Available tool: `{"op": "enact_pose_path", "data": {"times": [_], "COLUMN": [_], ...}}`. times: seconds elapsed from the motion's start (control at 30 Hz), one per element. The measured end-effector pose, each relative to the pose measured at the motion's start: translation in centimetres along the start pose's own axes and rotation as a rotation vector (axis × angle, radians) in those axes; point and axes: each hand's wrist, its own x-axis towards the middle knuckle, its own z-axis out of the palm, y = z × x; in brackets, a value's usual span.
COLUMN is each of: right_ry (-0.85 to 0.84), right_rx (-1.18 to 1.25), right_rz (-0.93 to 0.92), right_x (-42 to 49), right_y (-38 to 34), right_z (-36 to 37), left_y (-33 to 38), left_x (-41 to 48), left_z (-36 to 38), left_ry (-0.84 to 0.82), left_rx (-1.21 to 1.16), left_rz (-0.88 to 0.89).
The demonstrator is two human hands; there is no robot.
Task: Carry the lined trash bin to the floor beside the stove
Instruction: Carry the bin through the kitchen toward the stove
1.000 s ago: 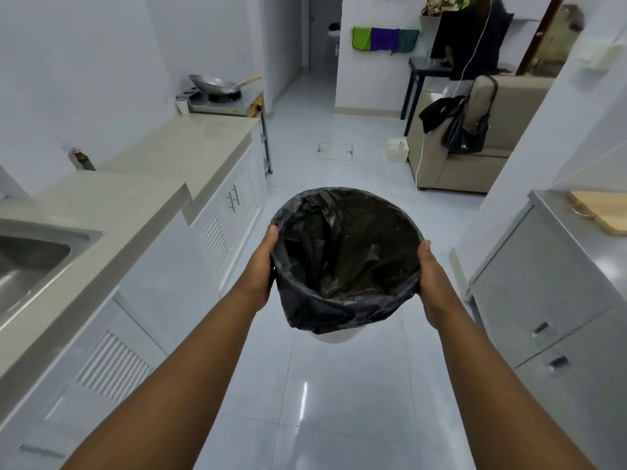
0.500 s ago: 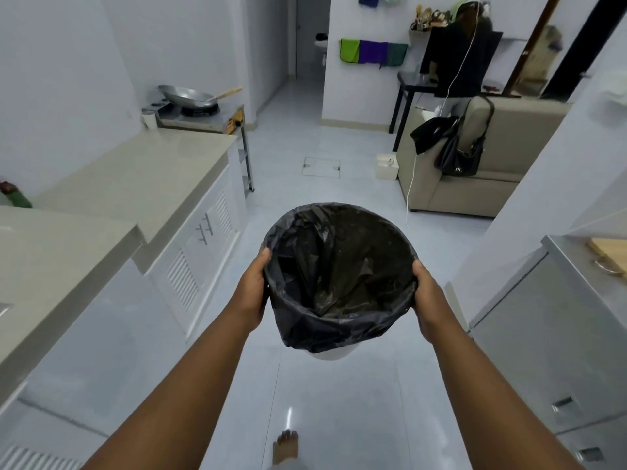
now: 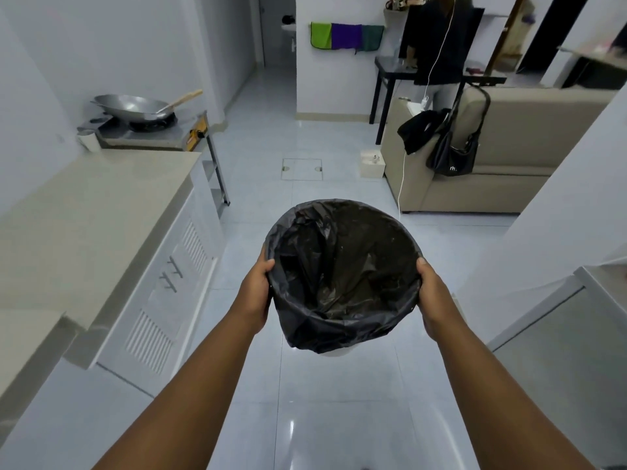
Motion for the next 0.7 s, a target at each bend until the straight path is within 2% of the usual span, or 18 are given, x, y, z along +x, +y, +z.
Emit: {"op": "enact_pose_path", "data": {"times": [0.7], "right_ry": [-0.099], "right_rx": [0.039], "right_rz": [0.000], "right_x": [36.5], "right_y": [-9.3], "right_z": [2.3], "left_y": [5.2], "left_x": [33.7], "left_z": [7.3], "left_ry": [0.123], "left_rx": [0.089], "left_rz": [0.008]}}
